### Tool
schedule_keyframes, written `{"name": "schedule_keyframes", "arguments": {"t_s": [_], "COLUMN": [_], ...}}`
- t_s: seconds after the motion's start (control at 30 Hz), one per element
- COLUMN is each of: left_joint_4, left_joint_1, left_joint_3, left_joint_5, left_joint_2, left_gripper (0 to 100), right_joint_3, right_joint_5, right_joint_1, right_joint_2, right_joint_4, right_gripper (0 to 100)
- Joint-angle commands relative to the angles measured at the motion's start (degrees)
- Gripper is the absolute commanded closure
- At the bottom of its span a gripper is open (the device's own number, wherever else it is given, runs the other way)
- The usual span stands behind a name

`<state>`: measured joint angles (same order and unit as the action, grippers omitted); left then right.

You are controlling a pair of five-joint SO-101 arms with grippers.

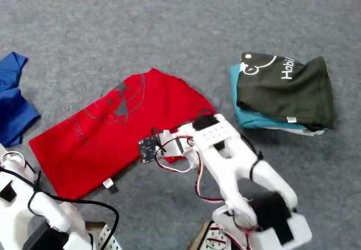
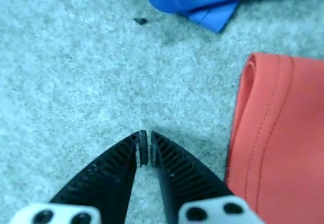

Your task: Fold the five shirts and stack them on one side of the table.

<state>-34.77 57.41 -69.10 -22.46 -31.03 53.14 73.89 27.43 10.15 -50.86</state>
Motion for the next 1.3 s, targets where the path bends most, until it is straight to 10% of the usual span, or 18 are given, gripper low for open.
{"name": "schedule_keyframes", "arguments": {"t_s": [0.0, 1.27], "left_joint_4": [0.79, 0.7], "left_joint_1": [-0.53, -0.35], "left_joint_3": [0.26, 0.35], "left_joint_5": [-0.09, 0.26], "left_joint_2": [-0.13, -0.22], "left_gripper": [97, 97], "right_joint_3": [-5.49, -17.27], "right_joint_5": [0.44, 0.7], "right_joint_1": [0.4, -0.4], "right_joint_2": [-5.49, -8.22], "right_joint_4": [-1.67, -4.84], "right_gripper": [81.1, 99.5]}}
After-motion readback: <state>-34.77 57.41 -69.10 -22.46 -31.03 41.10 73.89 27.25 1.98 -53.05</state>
